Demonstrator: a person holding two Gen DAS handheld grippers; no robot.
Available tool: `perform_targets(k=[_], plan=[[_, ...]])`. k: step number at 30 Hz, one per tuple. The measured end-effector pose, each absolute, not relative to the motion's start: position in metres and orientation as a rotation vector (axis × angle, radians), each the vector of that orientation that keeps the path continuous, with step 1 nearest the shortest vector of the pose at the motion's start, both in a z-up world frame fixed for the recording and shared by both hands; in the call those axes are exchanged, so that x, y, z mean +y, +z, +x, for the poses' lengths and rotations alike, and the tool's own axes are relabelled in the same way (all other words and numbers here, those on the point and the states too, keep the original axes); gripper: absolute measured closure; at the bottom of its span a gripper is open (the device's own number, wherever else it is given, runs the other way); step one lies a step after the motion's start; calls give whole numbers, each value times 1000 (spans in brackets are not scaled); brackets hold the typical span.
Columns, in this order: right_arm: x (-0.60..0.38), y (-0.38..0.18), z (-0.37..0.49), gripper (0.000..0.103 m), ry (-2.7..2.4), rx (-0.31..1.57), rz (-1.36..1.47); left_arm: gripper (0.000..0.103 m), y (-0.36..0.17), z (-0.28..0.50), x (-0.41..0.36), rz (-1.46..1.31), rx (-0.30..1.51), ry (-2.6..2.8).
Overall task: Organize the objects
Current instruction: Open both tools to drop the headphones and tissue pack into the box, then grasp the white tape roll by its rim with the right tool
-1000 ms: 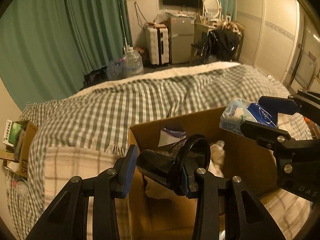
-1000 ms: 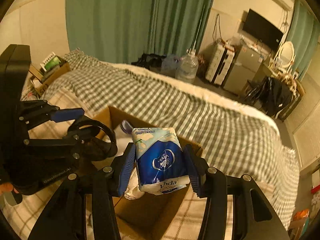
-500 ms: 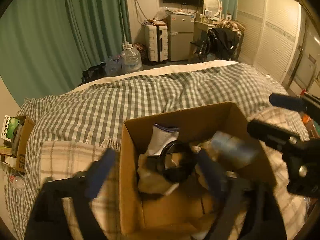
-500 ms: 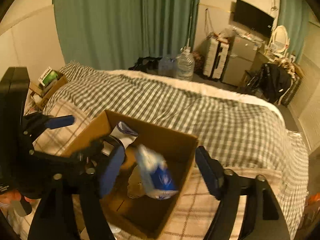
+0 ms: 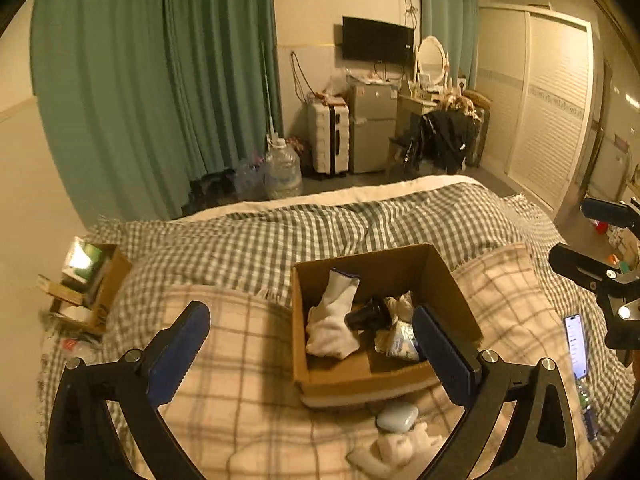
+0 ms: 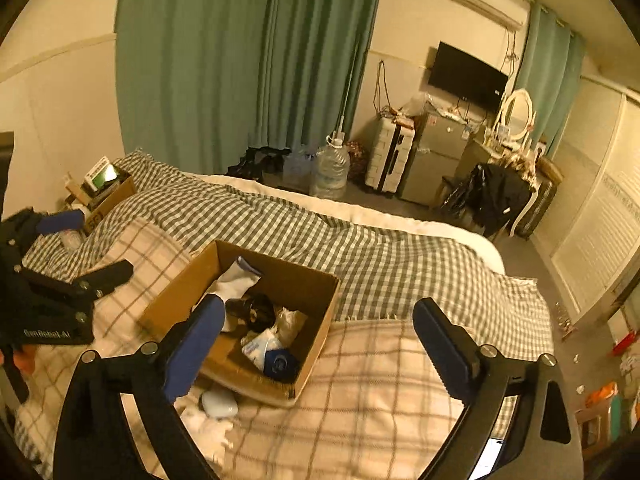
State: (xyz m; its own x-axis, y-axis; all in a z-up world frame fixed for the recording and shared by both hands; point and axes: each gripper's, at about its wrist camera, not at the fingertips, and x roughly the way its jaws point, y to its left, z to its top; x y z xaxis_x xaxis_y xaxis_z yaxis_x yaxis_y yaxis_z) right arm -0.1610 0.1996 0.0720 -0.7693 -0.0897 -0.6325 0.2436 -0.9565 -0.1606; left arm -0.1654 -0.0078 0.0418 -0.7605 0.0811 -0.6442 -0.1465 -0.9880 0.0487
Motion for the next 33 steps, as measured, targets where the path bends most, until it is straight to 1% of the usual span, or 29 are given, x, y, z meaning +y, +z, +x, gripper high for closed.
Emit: perform_targets(k=[3, 10, 13, 15, 20, 23, 29, 33], plan=[[200, 82, -135, 0, -2773, 341, 952, 0, 54, -140, -15, -989, 153, 2851], [190, 91, -80, 0, -2763, 374, 922, 0, 68, -87, -31, -935, 153, 2908], [192, 90, -61, 0, -2781, 331, 869, 0, 61, -70, -34, -923, 138, 2980], [191, 83, -53, 0, -2779, 300, 863, 0, 46, -61, -33, -941, 138, 2984], [185, 42, -47, 0, -2777, 313, 930, 0, -7, -50, -22, -1021, 115, 2967], [177, 3, -48, 0, -2757, 332, 1009, 0, -37, -46, -20, -1059, 75, 2961], [149, -69, -53, 0, -2639, 365, 1139, 0, -70, -47, -33, -1127, 15, 2975], [129, -103, -62, 0, -2526, 341, 1228, 0, -83, -44, -39, -1156, 53, 2968]])
